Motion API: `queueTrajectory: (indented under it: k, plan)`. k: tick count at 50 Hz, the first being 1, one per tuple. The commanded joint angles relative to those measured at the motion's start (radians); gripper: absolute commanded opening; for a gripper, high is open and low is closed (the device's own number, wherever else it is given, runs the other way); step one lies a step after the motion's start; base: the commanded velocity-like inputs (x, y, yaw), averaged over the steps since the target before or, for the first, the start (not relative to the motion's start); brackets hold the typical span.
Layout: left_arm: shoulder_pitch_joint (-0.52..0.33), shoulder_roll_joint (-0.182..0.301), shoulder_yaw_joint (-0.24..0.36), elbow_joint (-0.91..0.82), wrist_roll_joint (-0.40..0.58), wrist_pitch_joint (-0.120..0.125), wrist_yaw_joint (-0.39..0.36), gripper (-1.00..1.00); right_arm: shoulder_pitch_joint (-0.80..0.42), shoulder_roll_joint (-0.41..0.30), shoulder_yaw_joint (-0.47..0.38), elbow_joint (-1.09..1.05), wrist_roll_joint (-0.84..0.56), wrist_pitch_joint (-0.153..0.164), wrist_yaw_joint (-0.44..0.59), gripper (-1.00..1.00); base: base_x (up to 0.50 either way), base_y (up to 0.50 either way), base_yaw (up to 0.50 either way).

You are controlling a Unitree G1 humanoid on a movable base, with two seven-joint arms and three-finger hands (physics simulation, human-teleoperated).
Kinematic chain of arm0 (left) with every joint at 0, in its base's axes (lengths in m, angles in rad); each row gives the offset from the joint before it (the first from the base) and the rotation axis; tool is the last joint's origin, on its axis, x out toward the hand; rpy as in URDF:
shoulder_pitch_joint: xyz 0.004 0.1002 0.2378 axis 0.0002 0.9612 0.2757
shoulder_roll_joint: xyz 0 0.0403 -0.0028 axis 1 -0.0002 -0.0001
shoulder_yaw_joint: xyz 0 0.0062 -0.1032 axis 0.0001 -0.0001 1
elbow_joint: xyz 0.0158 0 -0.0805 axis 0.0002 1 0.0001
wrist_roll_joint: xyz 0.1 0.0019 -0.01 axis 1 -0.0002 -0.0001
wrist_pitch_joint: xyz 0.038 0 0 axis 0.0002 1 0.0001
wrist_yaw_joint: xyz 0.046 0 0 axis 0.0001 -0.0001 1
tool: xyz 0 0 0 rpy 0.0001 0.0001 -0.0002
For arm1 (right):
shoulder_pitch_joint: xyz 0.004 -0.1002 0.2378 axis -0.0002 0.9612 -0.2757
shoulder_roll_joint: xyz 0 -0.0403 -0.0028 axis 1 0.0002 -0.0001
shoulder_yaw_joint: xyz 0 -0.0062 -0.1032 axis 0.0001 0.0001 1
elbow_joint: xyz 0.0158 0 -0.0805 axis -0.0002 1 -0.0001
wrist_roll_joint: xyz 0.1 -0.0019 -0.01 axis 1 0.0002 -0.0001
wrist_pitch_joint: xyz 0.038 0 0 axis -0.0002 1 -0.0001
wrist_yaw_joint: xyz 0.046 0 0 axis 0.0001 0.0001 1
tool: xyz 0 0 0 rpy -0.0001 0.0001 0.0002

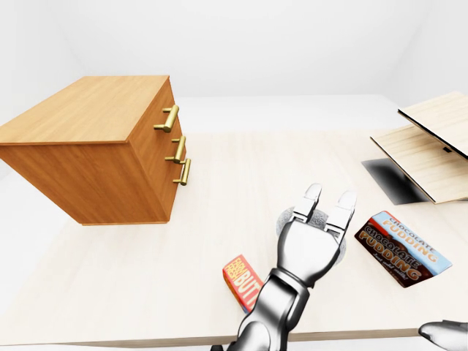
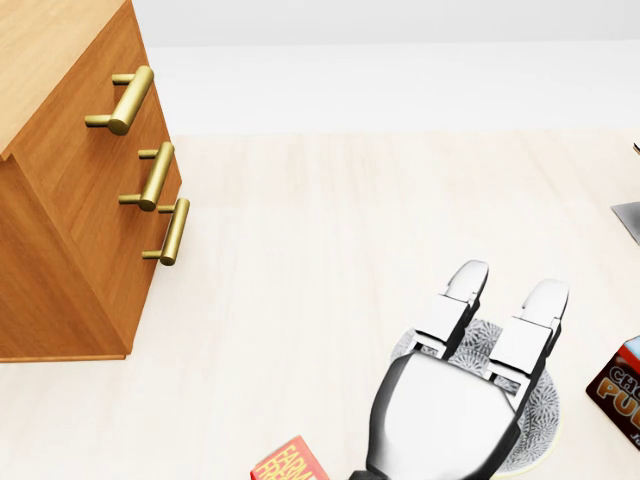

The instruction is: Close the top drawer of the cabinet and put the bowl on top of it.

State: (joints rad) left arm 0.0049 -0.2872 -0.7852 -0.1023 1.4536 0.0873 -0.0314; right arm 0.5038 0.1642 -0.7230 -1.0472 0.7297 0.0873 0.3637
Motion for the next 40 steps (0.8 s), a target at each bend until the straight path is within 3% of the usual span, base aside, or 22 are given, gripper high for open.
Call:
queueTrajectory:
  k: [1,16,40]
  plan:
    - [-0.015,-0.016,0.017,0.045,-0.004,0.000,0.008,1.00,0.001,0.001,0.003,0.000,-0.002,0.000,0.003,1.00,0.00,0.00,0.00]
    - [-0.029,-0.036,0.033,0.153,-0.023,0.000,0.061,1.00,0.014,-0.006,0.014,0.000,0.003,0.000,-0.002,1.00,0.00,0.00,0.00]
    - [-0.088,-0.062,0.112,0.292,-0.028,0.000,0.104,1.00,0.022,-0.003,0.011,0.000,0.010,0.000,0.005,1.00,0.00,0.00,0.00]
